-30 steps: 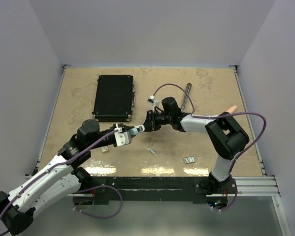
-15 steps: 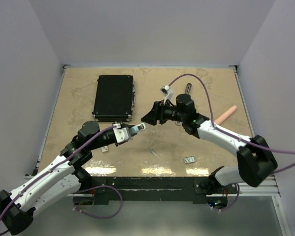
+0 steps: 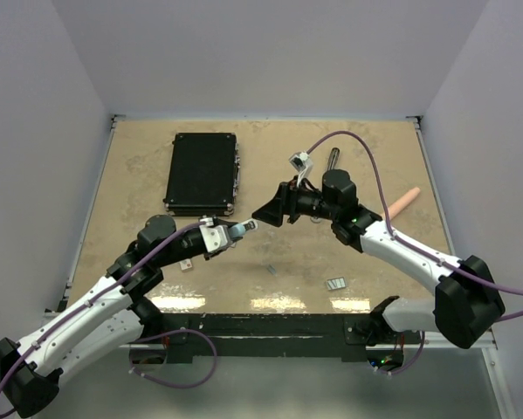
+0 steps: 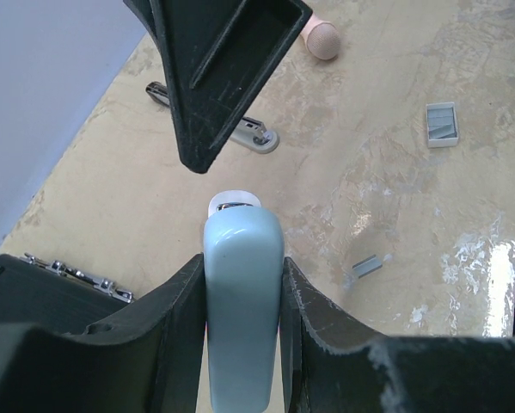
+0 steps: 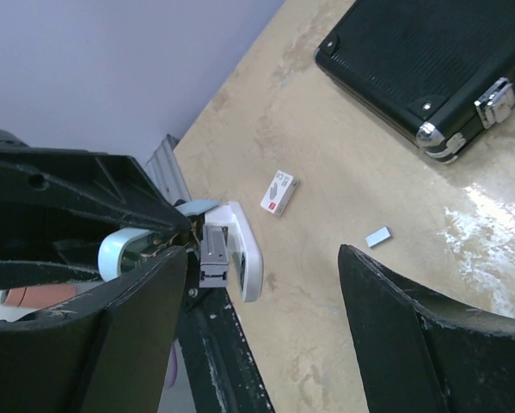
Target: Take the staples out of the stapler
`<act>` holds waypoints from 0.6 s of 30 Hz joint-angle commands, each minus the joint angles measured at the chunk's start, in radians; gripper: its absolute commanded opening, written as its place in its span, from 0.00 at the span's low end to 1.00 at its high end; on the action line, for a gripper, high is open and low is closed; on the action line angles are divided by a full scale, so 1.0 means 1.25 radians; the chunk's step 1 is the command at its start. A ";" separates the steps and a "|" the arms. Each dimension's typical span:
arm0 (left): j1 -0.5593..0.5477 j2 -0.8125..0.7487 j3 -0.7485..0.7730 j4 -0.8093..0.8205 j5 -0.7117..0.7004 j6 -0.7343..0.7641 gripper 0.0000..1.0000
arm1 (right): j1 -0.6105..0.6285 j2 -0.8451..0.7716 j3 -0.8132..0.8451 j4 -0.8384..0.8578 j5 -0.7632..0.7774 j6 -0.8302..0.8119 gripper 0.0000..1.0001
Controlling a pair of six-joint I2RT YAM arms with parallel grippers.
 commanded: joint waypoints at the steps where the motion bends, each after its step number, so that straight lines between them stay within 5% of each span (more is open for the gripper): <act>1: -0.002 -0.013 0.019 0.038 0.000 -0.016 0.00 | -0.002 0.001 -0.010 0.029 -0.082 -0.012 0.76; 18: -0.003 -0.009 0.016 0.085 0.014 -0.042 0.00 | 0.000 0.140 -0.048 0.181 -0.162 0.042 0.80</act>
